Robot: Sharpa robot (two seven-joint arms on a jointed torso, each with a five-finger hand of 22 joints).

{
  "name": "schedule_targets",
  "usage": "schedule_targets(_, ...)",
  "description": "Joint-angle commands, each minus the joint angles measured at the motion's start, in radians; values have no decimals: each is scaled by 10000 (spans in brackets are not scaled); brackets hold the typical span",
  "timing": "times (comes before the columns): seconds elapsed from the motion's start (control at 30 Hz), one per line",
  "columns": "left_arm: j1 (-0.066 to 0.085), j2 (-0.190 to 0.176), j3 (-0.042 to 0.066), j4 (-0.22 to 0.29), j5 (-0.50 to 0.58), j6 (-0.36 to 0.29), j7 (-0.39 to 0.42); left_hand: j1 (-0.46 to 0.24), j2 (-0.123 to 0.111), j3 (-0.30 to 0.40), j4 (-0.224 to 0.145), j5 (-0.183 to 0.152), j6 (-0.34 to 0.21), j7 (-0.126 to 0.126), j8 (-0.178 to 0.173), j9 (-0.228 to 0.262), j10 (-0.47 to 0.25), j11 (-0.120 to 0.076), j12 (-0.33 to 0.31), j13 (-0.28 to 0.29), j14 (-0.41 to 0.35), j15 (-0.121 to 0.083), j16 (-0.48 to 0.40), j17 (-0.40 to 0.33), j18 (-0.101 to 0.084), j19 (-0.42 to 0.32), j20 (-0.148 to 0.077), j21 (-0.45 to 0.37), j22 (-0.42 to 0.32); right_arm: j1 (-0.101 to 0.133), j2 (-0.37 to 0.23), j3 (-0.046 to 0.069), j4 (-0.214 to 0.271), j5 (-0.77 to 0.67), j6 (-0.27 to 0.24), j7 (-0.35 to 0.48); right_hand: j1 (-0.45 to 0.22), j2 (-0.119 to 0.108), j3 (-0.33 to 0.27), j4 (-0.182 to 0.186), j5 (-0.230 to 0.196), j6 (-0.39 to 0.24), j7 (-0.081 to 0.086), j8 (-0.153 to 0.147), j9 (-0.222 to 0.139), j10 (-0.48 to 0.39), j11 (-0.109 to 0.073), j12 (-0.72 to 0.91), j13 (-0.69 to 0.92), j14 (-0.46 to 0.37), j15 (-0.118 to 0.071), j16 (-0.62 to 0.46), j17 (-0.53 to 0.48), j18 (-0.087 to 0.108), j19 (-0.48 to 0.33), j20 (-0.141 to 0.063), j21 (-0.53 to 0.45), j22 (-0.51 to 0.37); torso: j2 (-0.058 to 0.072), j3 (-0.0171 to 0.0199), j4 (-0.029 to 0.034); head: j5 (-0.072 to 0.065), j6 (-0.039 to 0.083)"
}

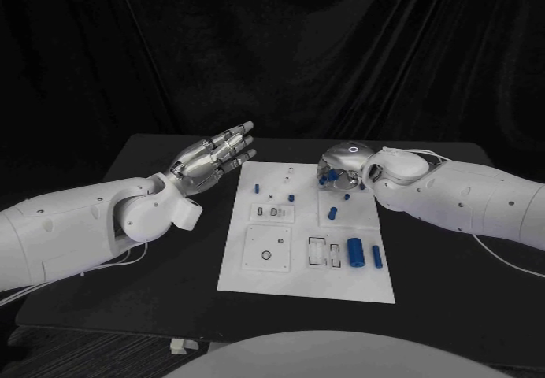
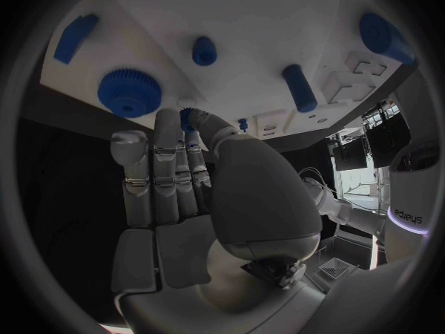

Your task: Assemble the parts on the task board

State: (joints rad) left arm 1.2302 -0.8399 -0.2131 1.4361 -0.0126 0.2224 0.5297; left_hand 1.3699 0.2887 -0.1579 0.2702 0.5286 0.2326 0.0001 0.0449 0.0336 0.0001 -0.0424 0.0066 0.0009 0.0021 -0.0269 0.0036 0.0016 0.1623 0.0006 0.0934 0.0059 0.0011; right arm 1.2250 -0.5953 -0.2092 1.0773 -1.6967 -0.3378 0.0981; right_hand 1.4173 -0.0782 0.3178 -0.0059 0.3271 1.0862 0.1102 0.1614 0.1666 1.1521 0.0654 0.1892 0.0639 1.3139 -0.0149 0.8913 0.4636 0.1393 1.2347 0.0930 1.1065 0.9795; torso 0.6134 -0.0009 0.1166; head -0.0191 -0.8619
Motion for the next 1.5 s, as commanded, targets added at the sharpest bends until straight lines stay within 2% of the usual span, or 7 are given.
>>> schedule_targets(0.03,-4,-28,10,-3,4,33,30,132,-4,63,16,64,77,-2,38,10,-1,49,-66,-9,-21,-9,-36,-16,184,-6,95,-59,-11,280,-15,21,151,274,-414,76,25,36,88,28,-70,-15,15,-13,230,44,24,-132,-13,79,14,58,12,-77,89,-14,56,30,-11,-14,-8,37,80)
schedule_targets(0.23,-7,4,8,-79,4,-29,35,150,-44,67,-4,68,34,-36,36,1,-1,14,-66,-9,-21,-9,-36,-16,184,-6,91,-59,-11,663,261,22,-8,731,-52,-77,-15,-12,181,82,-133,-128,10,-104,252,14,61,-331,-17,76,38,44,6,-86,87,10,64,75,-10,-16,8,97,122)
schedule_targets(0.53,-14,93,8,-120,4,-80,72,162,-68,65,-20,86,23,-54,36,-1,-1,-6,-66,-9,-21,-7,-36,-16,184,-6,83,-59,-11,765,1006,23,-906,1059,263,-49,-8,-27,249,95,-137,-195,32,-157,262,-7,91,-436,-15,60,61,38,6,-85,68,25,53,86,60,-23,131,168,27)
schedule_targets(0.73,-15,99,8,-117,4,-111,104,173,-87,63,-34,109,47,-60,44,2,-1,-12,-66,-9,-21,-7,-36,-16,184,-6,76,-59,-11,649,1554,23,-1560,1101,334,4,-15,-66,313,115,-142,-294,65,-234,268,-24,118,-547,-10,34,85,43,20,-91,55,47,65,133,133,-30,250,30,-83)
schedule_targets(1.07,-15,195,8,-139,4,-63,119,181,-91,66,-44,135,57,-54,50,3,-1,-8,-66,-9,-21,-6,-36,-16,185,-6,71,-59,-11,525,2006,24,-2137,1112,543,-44,-53,-120,400,166,-215,-436,98,-351,274,-102,161,-735,-7,-35,120,38,24,-82,-18,84,17,129,304,-16,494,-277,20)
schedule_targets(1.27,-15,199,8,-148,4,-80,108,189,-92,71,-54,158,67,-49,57,5,-1,-4,-66,-9,-21,-6,-36,-16,185,-6,67,-59,-11,508,2146,24,-2325,1113,650,-89,-54,-131,428,176,-247,-468,97,-381,279,-120,166,-784,-4,-76,125,30,27,-72,-64,95,-23,103,415,-32,540,-347,154)
schedule_targets(1.5,-15,205,8,-150,4,-80,90,191,-94,71,-57,164,73,-48,60,6,-1,-4,-66,-9,-21,-5,-36,-16,185,-6,65,-59,-11,495,2206,24,-2400,1114,838,-246,-43,-167,477,180,-260,-548,106,-446,281,-182,182,-882,-4,-131,129,30,37,-65,-114,105,-51,107,439,-23,570,-408,191)
